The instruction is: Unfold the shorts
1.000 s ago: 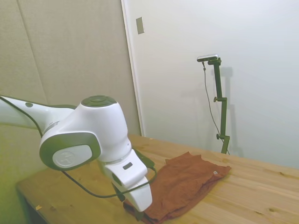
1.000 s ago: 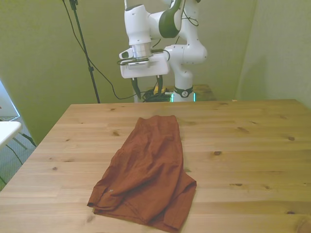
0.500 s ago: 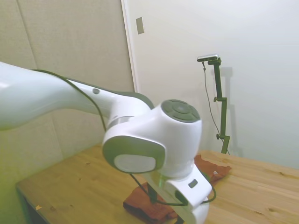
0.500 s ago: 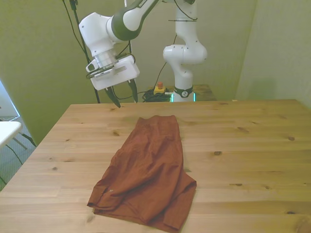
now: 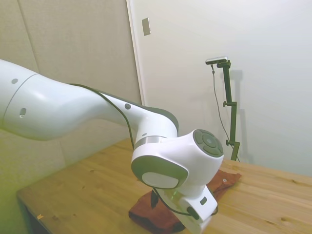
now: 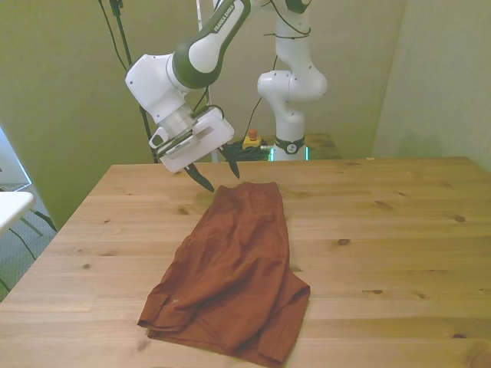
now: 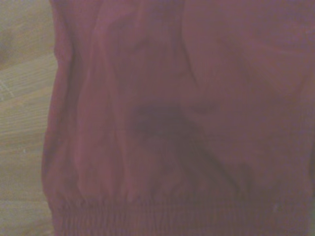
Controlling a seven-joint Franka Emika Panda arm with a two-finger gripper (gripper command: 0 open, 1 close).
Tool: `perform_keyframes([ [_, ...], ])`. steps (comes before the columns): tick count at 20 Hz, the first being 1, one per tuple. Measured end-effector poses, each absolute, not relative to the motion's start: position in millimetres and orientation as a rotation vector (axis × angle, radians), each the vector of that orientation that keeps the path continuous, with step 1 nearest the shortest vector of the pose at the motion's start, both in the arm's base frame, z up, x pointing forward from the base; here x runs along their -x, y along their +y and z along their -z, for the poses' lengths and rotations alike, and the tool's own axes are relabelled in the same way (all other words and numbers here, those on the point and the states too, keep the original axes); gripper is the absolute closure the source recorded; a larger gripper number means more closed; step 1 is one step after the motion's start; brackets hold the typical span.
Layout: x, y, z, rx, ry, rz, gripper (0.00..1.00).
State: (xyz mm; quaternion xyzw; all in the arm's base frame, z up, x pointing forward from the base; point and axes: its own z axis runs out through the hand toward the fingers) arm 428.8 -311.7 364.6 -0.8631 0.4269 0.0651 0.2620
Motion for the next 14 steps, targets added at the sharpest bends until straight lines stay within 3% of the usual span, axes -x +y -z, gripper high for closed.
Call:
perform_keyframes([
  [3, -435, -304, -356, 2.341, 1.134, -0.201, 0.0],
  [4, -436, -302, -354, 2.343, 1.131, -0.206, 1.0],
  [14, -433, -305, -350, 2.34, 1.131, -0.211, 1.0],
])
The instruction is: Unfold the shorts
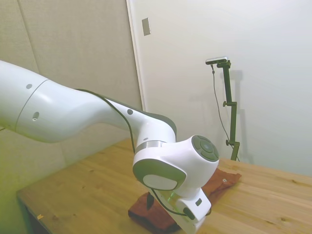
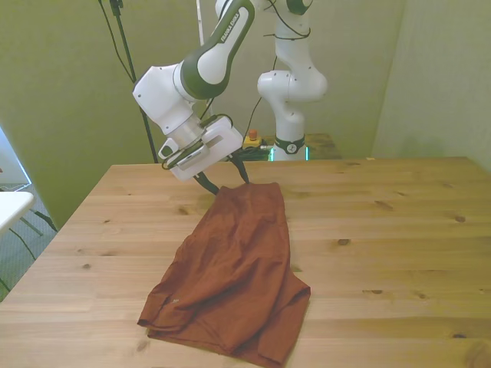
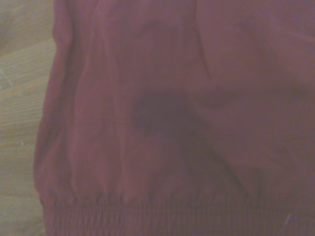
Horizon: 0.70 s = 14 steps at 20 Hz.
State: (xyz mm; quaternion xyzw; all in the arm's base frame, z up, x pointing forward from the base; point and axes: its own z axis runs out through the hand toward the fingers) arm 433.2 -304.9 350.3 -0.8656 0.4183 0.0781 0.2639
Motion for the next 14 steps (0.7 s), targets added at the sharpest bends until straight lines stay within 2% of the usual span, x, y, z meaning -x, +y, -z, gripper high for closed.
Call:
perform_keyframes([
  [14, -425.0, -312.7, -349.7, 2.327, 1.133, -0.214, 1.0],
])
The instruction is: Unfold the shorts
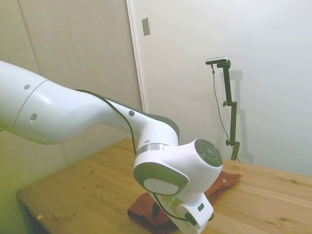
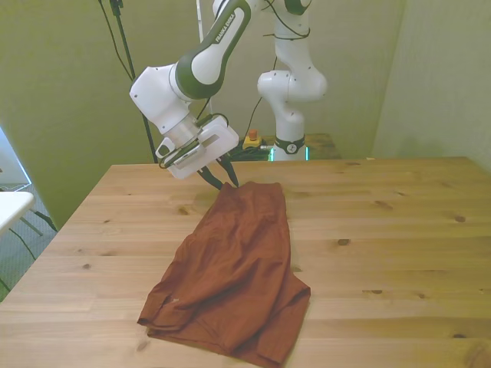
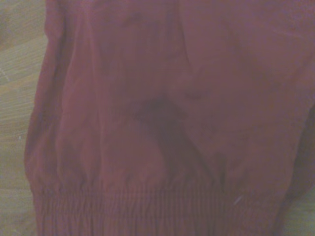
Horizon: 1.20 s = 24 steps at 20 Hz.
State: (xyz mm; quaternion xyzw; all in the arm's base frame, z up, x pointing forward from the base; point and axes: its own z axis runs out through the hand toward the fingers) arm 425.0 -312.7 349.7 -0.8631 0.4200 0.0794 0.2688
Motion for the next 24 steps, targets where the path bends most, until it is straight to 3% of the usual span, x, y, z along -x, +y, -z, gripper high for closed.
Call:
perform_keyframes([
  [12, -426, -313, -360, 2.331, 1.122, -0.194, 1.0],
  [17, -440, -288, -398, 2.372, 1.046, -0.151, 1.0],
  [24, -481, -168, -457, 2.482, 0.886, -0.133, 1.0],
])
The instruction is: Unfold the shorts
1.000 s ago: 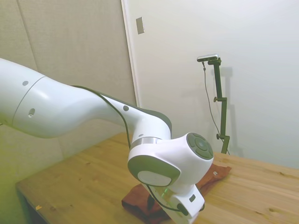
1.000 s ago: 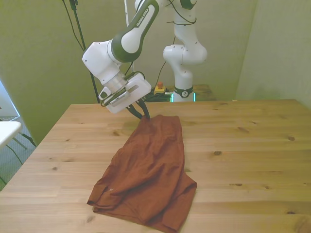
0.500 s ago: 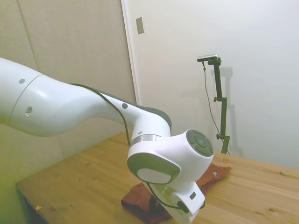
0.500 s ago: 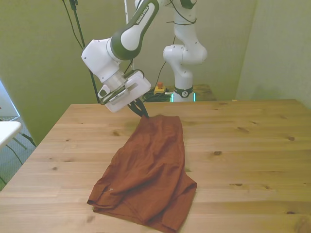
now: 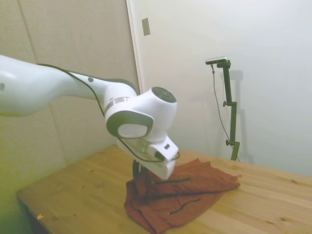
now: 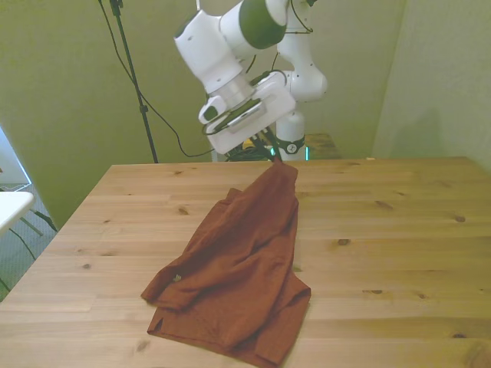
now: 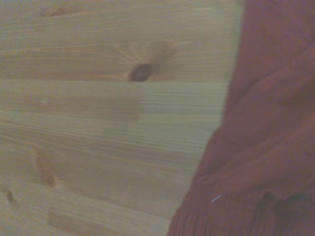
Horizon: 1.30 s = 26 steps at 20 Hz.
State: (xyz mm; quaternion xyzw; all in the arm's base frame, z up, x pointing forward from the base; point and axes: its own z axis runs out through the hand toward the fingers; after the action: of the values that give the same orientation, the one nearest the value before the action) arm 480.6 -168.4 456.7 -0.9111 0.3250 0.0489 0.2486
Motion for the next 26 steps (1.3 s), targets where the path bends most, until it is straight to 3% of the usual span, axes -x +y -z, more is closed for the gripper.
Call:
perform_keyframes([
  [6, -493, -75, -460, 2.584, 0.772, -0.15, 1.0],
  [7, -494, -63, -459, 2.614, 0.747, -0.159, 0.0],
  [17, -503, -6, -440, 2.781, 0.63, -0.194, 0.0],
  [26, -514, -26, -458, 2.747, 0.838, -0.093, 0.0],
])
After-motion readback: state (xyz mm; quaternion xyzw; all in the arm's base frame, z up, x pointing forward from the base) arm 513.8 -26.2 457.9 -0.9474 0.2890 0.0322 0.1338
